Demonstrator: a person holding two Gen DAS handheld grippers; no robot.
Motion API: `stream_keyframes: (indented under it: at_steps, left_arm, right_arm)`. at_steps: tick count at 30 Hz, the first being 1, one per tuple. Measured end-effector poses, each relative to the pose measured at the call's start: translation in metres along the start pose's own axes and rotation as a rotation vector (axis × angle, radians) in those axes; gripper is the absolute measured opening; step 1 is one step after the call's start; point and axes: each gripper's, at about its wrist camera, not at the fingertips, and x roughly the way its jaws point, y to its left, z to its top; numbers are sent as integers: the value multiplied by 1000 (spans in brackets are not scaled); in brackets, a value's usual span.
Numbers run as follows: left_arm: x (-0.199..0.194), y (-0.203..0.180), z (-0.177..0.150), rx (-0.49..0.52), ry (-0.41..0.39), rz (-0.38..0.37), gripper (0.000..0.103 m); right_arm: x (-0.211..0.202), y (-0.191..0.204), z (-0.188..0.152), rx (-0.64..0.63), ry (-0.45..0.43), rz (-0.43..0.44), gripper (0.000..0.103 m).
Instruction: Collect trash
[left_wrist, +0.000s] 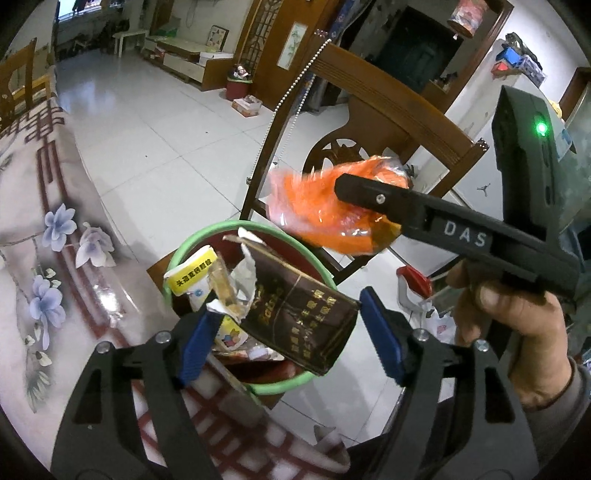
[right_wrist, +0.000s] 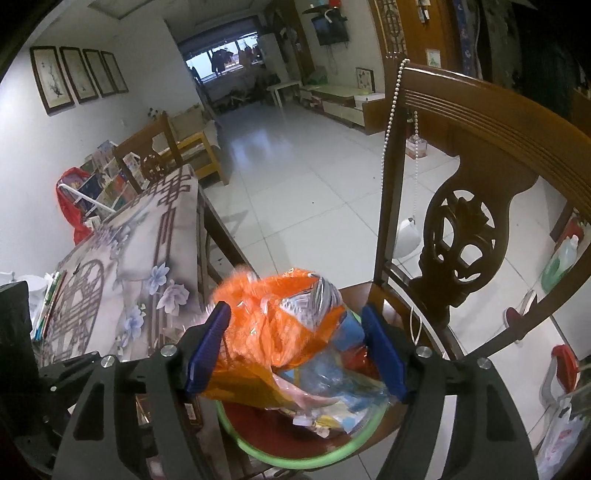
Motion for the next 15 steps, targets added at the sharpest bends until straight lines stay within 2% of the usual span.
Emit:
stream_keyframes:
  at_steps: [1,3,6,8,15]
  left_arm:
    - [2,1,1,-6,9,-5,80]
    - [2,2,-1,-13,13,-6,86]
    - [0,3,-7,0,13,10,97]
    - [-1,5,-10,8,10,26,97]
    - [-22,15,-14,6,-31,69,98]
  right_arm:
    - [0,-1,1,5,-1,-1,74]
    - [0,-4,2,23,-4,3,82]
    - [-1,-3,2,29,-11,7,89]
    - [-1,0,3,19,-15,7,93]
    - [-7,12,3,2,-38,19,95]
